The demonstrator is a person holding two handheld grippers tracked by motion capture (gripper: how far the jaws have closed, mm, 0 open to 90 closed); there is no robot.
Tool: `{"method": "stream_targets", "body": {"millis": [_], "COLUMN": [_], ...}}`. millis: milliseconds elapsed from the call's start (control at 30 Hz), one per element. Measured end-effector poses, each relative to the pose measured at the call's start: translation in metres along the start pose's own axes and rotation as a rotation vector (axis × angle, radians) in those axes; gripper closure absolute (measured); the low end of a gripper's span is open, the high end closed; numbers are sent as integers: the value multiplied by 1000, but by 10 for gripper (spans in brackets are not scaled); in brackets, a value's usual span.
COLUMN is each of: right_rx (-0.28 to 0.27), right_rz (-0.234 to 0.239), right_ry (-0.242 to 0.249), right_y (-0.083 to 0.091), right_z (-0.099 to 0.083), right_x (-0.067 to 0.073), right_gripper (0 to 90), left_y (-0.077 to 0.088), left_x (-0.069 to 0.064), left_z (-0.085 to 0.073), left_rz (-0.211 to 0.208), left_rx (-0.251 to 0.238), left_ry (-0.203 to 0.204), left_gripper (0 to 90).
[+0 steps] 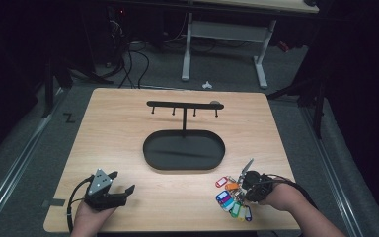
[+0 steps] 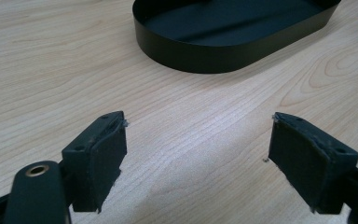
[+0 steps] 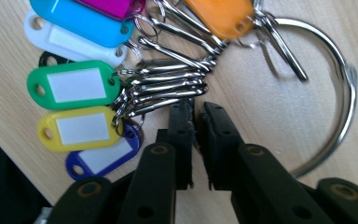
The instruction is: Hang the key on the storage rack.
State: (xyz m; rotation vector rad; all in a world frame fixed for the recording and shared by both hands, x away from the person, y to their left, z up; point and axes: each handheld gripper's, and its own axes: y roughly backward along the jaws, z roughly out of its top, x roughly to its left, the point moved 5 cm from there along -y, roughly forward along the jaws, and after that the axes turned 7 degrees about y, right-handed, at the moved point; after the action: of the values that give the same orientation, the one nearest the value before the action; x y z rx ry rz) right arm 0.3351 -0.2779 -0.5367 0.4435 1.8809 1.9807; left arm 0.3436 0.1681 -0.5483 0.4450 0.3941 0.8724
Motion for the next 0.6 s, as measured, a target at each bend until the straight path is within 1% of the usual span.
{"method": "stream_targets", "body": {"millis": [33, 100, 167, 267, 300, 333, 367, 500, 533, 567, 600], "right_rx": [4, 9, 4, 12, 17, 50, 57, 56, 50, 50, 50], "right_rz": [6, 14, 19, 15, 10, 5, -1, 1, 4, 4, 12], "right_ry": [-3, -30, -31, -16, -7, 13, 22, 27, 48, 48, 66], "right_y": [0, 0, 0, 0, 0, 0, 1, 1, 0, 0, 0], "right_z": [0, 1, 0, 1, 1, 0, -1, -4, -3, -3, -1], "right_x": [0, -1, -1, -1, 0, -1, -1, -3, -2, -2, 0], "right_gripper": [855, 860, 860, 857, 839, 794, 786, 758, 733, 733, 739], "left_y": [0, 0, 0, 0, 0, 0, 0, -1, -2, -2, -2], "left_x": [0, 0, 0, 0, 0, 0, 0, 0, 0, 0, -1], "left_z": [0, 0, 0, 0, -1, -1, 0, 0, -1, -1, -1], "left_rz": [0, -2, -1, -1, -1, -1, -1, -1, 0, 0, -1], "left_rx": [0, 0, -1, 2, 4, 4, 3, 9, 7, 7, 8], "left_ry": [0, 0, 1, 2, 1, 1, 2, 0, -2, -2, -4], "left_gripper": [195, 195, 195, 196, 196, 196, 197, 198, 197, 198, 198]}}
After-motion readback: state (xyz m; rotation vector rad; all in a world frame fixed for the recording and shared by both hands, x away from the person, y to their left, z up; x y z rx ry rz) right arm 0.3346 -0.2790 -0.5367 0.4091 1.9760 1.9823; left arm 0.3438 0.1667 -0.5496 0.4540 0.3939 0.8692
